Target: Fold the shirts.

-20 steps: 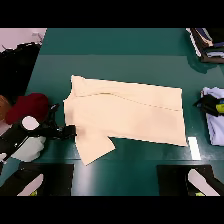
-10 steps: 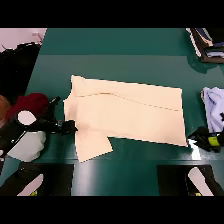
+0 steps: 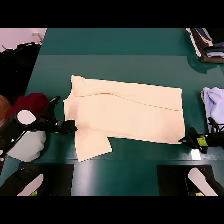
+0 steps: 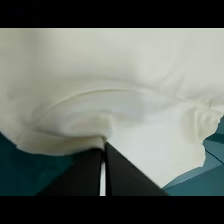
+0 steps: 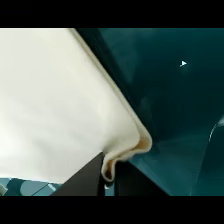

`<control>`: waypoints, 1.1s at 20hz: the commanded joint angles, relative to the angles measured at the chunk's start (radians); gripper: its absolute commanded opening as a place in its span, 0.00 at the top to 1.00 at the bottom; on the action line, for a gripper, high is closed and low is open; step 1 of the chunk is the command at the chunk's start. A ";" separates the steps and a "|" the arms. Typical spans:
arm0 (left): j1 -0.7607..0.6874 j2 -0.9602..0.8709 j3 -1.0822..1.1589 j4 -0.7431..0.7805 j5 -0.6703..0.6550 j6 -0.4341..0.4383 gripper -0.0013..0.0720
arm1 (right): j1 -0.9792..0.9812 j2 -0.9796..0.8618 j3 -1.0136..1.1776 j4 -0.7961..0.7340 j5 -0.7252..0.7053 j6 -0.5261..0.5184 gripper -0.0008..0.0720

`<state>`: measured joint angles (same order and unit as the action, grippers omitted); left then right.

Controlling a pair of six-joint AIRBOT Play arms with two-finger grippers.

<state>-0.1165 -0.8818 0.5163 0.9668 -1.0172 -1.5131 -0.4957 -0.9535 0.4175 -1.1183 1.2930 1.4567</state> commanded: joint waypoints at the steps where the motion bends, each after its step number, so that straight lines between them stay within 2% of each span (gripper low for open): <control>1: 0.000 0.002 0.001 0.008 -0.057 0.002 0.95 | 0.064 0.032 0.002 -0.003 -0.051 0.002 0.97; 4: 0.000 0.097 0.001 0.048 -0.148 -0.034 0.95 | 0.090 0.136 0.073 -0.092 0.038 0.002 0.97; 9: 0.000 0.377 0.001 0.072 -0.409 -0.193 0.95 | 0.058 0.313 0.188 -0.171 0.205 0.001 0.97; 11: 0.000 0.480 0.001 0.058 -0.504 -0.274 0.95 | 0.056 0.387 0.219 -0.204 0.218 0.002 0.97; 12: 0.000 0.519 0.002 0.048 -0.507 -0.293 0.95 | 0.056 0.407 0.238 -0.211 0.223 0.002 0.97; 14: 0.000 0.529 0.024 0.065 -0.420 -0.289 0.95 | 0.074 0.386 0.288 -0.182 0.211 0.002 0.97; 16: 0.000 0.449 0.075 0.099 -0.308 -0.243 0.95 | 0.129 0.299 0.359 -0.135 0.180 0.002 0.97; 19: 0.000 0.201 0.177 0.126 -0.139 -0.113 0.95 | 0.264 0.103 0.480 -0.133 0.072 0.003 0.97; 22: 0.000 -0.048 0.303 0.126 0.013 -0.026 0.95 | 0.359 -0.129 0.602 -0.131 0.026 0.004 0.97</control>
<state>-0.1169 -0.7330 0.7174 1.0798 -1.1667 -1.6360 -0.2249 -0.9012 0.9115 -1.2591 1.3796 1.4597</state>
